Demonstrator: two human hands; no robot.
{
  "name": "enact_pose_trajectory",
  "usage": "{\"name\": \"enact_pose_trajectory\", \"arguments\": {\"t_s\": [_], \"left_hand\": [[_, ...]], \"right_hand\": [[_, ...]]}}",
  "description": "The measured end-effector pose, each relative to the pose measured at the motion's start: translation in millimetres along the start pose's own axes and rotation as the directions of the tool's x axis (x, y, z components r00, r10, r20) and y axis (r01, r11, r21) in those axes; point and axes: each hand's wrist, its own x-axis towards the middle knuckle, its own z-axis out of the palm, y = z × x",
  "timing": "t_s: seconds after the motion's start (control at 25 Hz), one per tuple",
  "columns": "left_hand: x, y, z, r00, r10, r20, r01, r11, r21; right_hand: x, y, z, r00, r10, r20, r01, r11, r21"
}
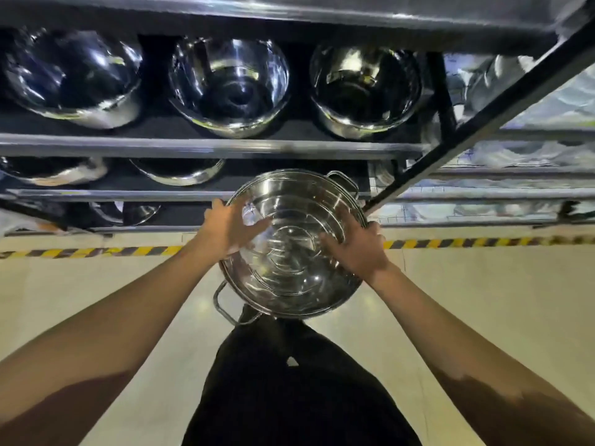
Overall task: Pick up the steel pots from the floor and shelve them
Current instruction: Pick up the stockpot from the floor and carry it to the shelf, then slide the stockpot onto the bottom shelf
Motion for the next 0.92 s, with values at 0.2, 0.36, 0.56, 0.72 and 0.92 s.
{"name": "enact_pose_trajectory", "arguments": {"t_s": [0.2, 0.36, 0.56, 0.72, 0.92], "left_hand": [[73.4, -2.9, 55.1, 0.998, -0.009, 0.057, 0.019, 0.984, -0.176], [135.1, 1.9, 77.3, 0.999, 0.05, 0.02, -0.048, 0.996, -0.081], [214.9, 12.3, 88.4, 0.974, 0.197, -0.112, -0.189, 0.979, 0.082], [262.1, 12.4, 81.4, 0.996, 0.093, -0.001, -0.093, 0.991, 0.098], [271.4, 15.7, 73.6, 0.991, 0.007, 0.134, -0.003, 0.999, -0.033]], "right_hand": [[58.7, 22.7, 23.6, 0.994, 0.107, 0.009, -0.107, 0.993, 0.054], [114.6, 37.1, 42.3, 0.99, 0.13, -0.062, -0.126, 0.989, 0.073], [188.9, 48.6, 68.5, 0.975, 0.151, -0.165, -0.148, 0.988, 0.035], [241.3, 42.0, 70.0, 0.978, 0.068, -0.196, -0.06, 0.997, 0.044], [295.6, 28.6, 40.0, 0.98, -0.004, -0.197, -0.015, 0.995, -0.097]]}}
